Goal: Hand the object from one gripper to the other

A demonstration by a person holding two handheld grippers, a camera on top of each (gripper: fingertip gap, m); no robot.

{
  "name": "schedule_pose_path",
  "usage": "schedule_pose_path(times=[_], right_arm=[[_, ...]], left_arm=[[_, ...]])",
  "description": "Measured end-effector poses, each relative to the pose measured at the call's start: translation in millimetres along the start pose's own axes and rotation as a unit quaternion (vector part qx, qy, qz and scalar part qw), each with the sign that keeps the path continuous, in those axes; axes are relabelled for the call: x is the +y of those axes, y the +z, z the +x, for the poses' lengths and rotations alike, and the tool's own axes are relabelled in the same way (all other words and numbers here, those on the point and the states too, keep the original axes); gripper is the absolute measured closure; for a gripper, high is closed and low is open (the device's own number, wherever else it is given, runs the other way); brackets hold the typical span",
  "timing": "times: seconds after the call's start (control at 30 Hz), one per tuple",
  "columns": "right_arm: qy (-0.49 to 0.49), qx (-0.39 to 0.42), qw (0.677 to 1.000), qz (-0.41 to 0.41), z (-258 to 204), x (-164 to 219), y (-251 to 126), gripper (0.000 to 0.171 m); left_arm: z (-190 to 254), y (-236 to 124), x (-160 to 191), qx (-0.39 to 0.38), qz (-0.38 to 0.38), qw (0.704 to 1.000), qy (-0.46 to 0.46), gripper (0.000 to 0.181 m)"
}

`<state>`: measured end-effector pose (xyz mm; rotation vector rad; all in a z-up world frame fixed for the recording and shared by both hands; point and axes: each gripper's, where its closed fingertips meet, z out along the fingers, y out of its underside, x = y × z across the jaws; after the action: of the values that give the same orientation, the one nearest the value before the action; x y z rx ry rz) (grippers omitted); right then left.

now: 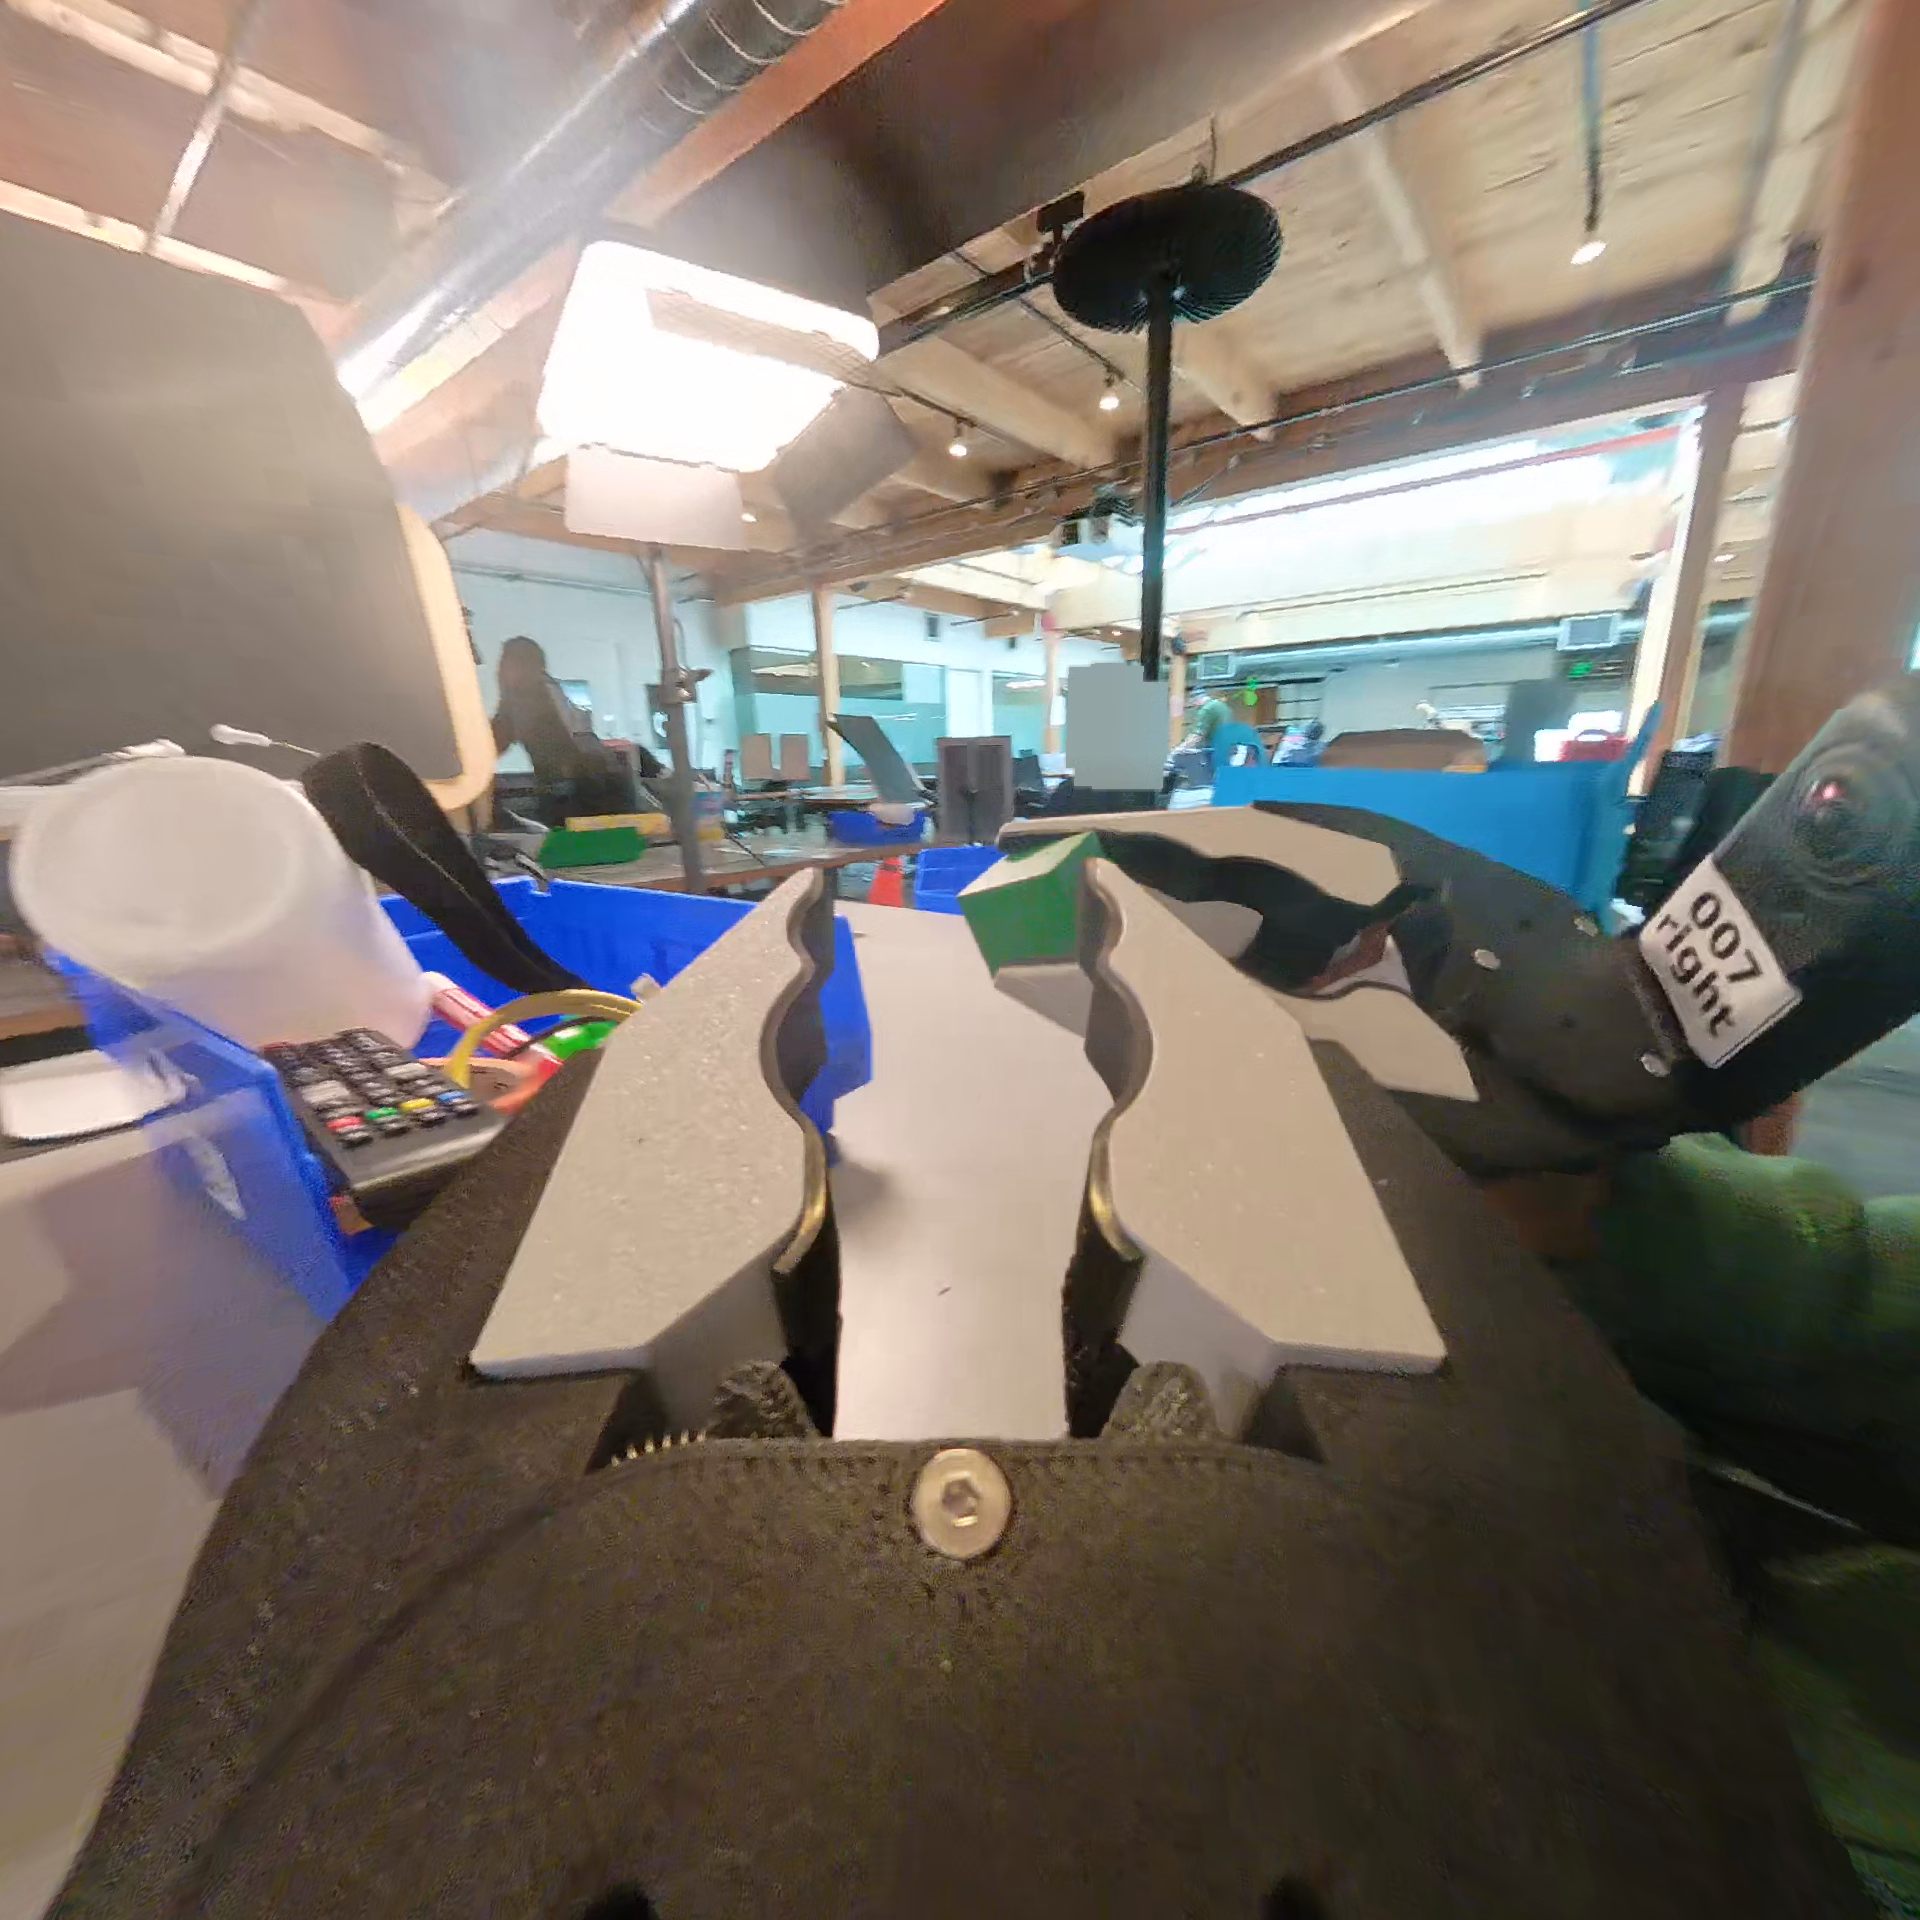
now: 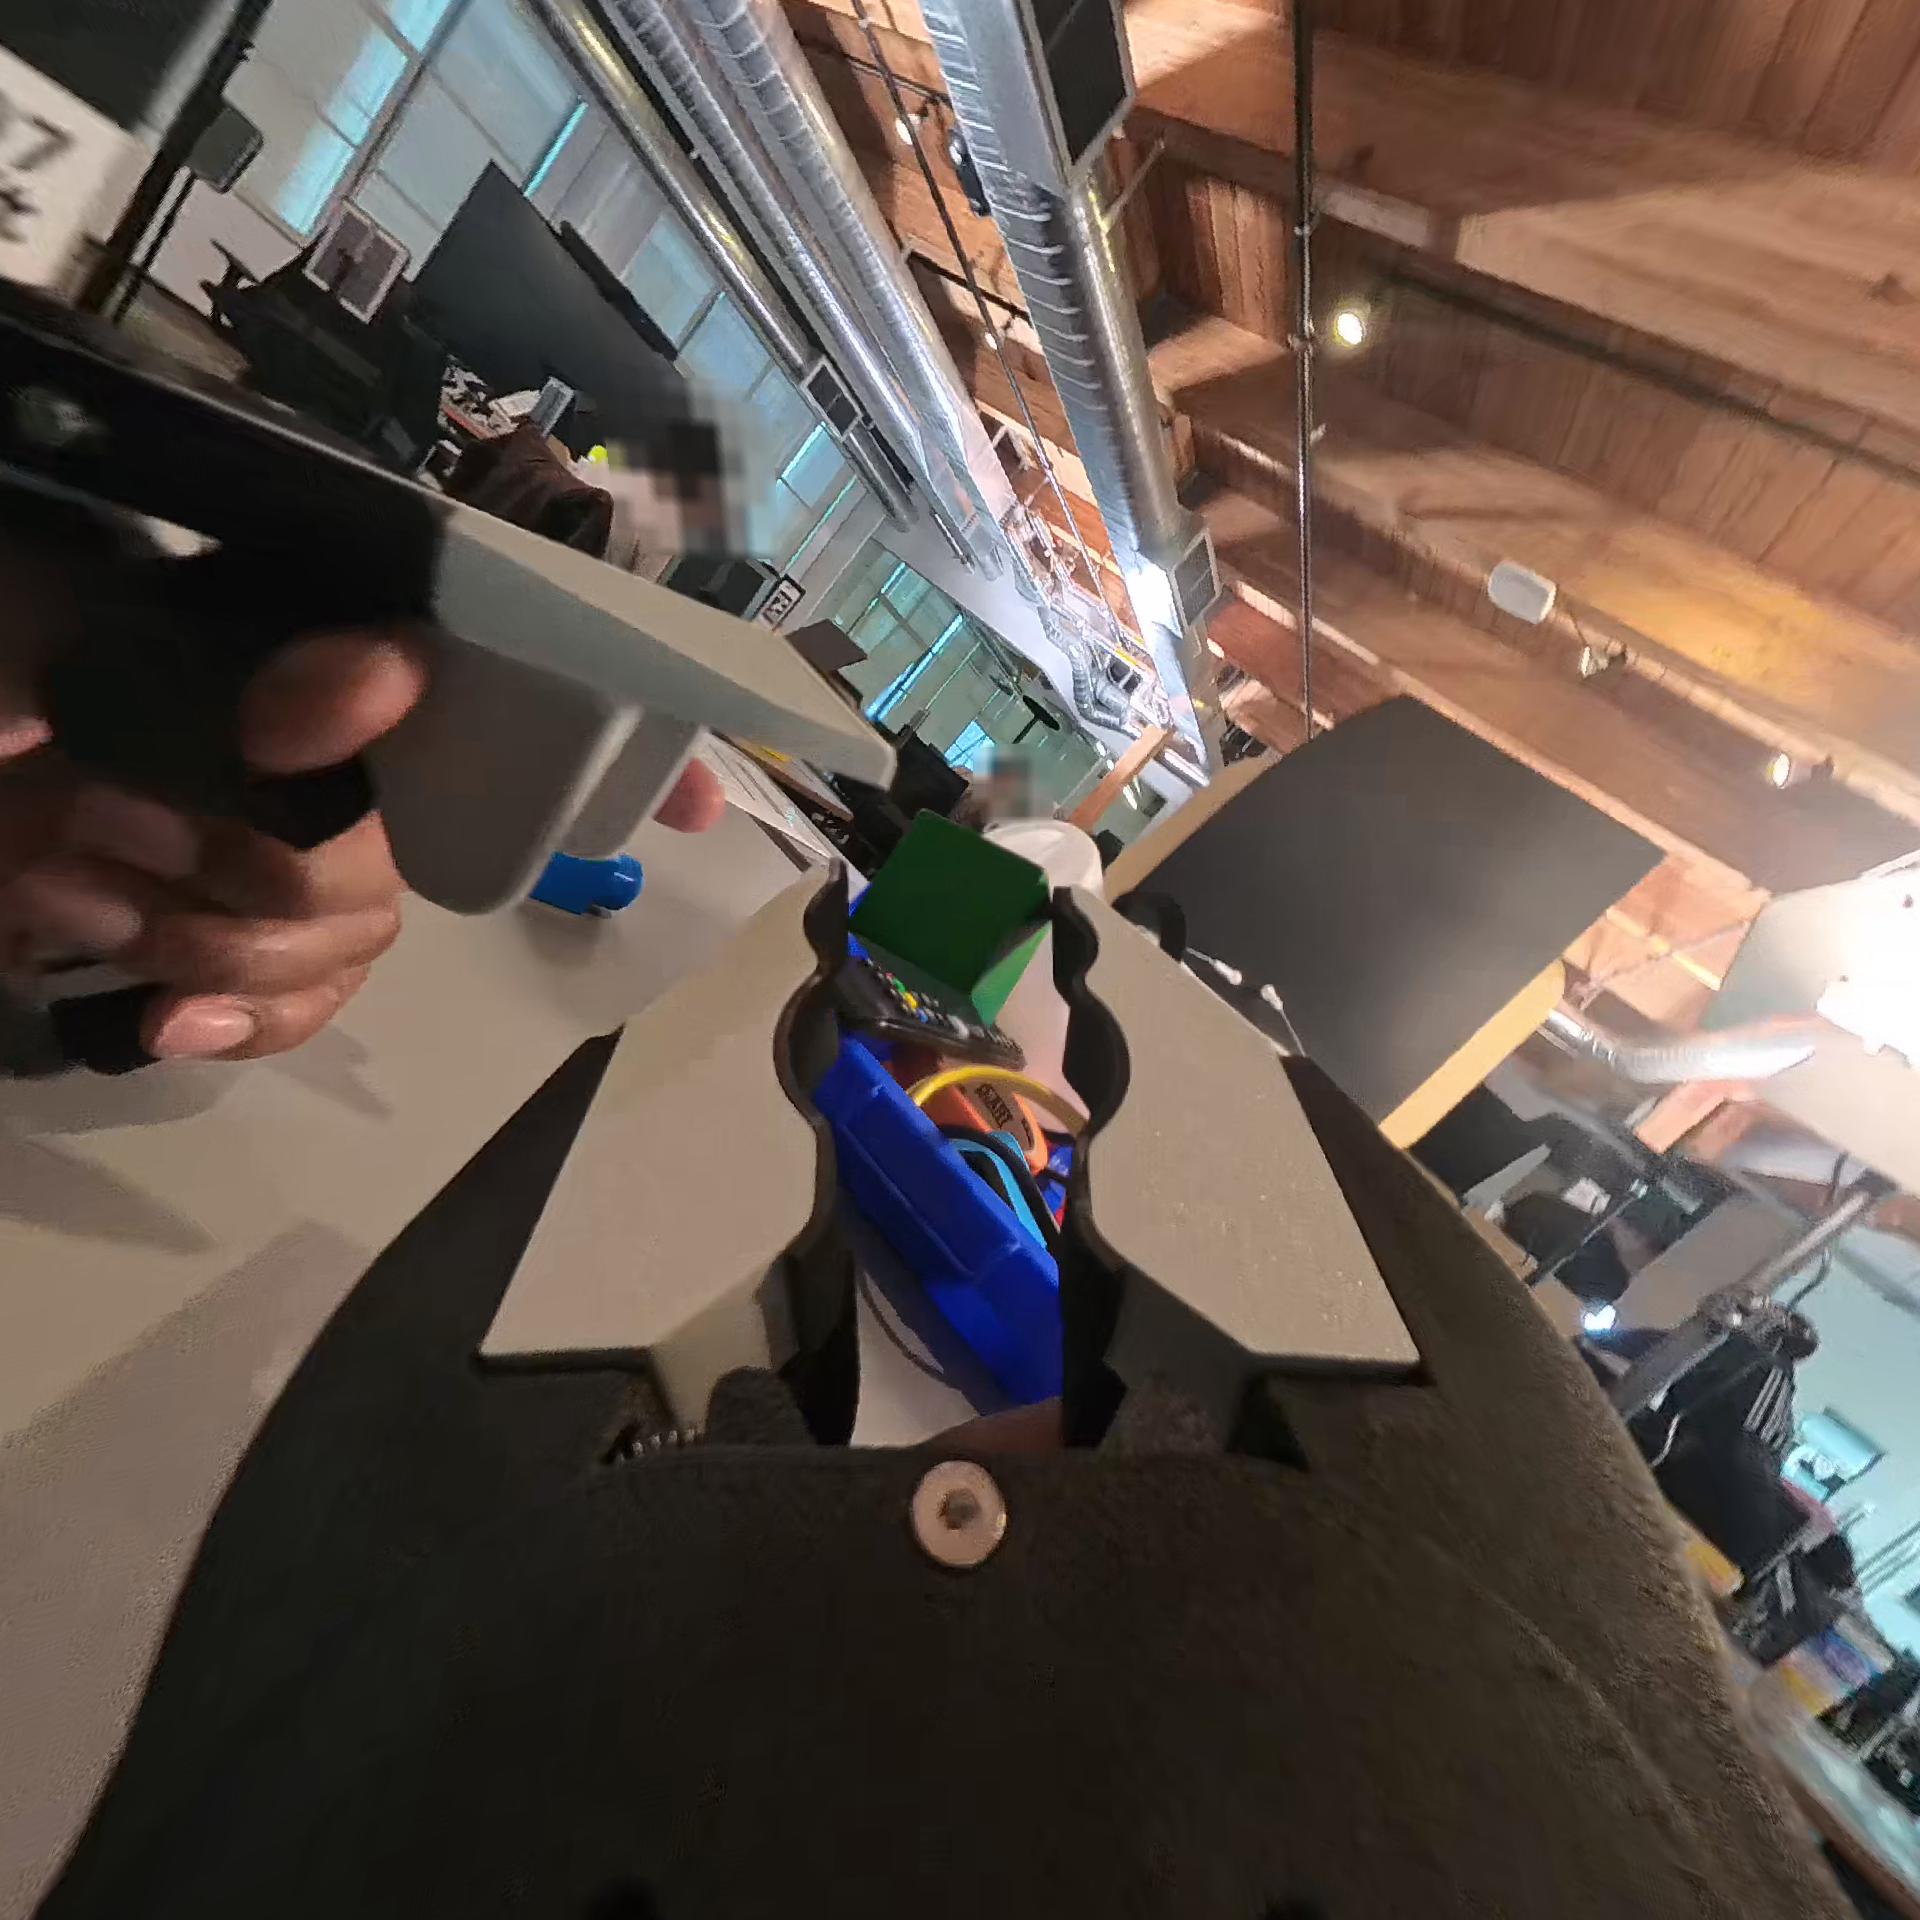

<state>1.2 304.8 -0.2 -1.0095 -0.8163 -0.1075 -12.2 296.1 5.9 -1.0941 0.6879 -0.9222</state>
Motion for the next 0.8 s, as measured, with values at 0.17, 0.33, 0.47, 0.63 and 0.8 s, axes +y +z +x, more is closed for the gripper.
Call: schedule_pose_path(times=[0.17,0.33,0.47,0.63,0.8], right_arm=[[-0.053,-0.018,0.998,0.015,-16.2,-7.5,-1.1,0.131],[-0.065,-0.025,0.997,0.028,-21.1,-11.9,-2.8,0.131],[-0.075,-0.027,0.996,0.041,-23.8,-16.4,-4.6,0.131],[-0.088,-0.027,0.995,0.049,-26.4,-19.4,-5.8,0.131],[-0.09,-0.028,0.994,0.049,-27.2,-19.0,-5.8,0.131]], left_arm=[[10.0,3.5,8.2,0.041,-0.023,0.998,-0.037,0.125],[16.8,4.8,11.1,0.056,-0.033,0.998,-0.026,0.129],[24.0,5.6,14.7,0.069,-0.045,0.997,-0.008,0.135],[29.4,4.9,15.8,0.082,-0.049,0.995,0.0,0.143],[29.1,4.2,16.2,0.082,-0.052,0.995,0.0,0.144]])
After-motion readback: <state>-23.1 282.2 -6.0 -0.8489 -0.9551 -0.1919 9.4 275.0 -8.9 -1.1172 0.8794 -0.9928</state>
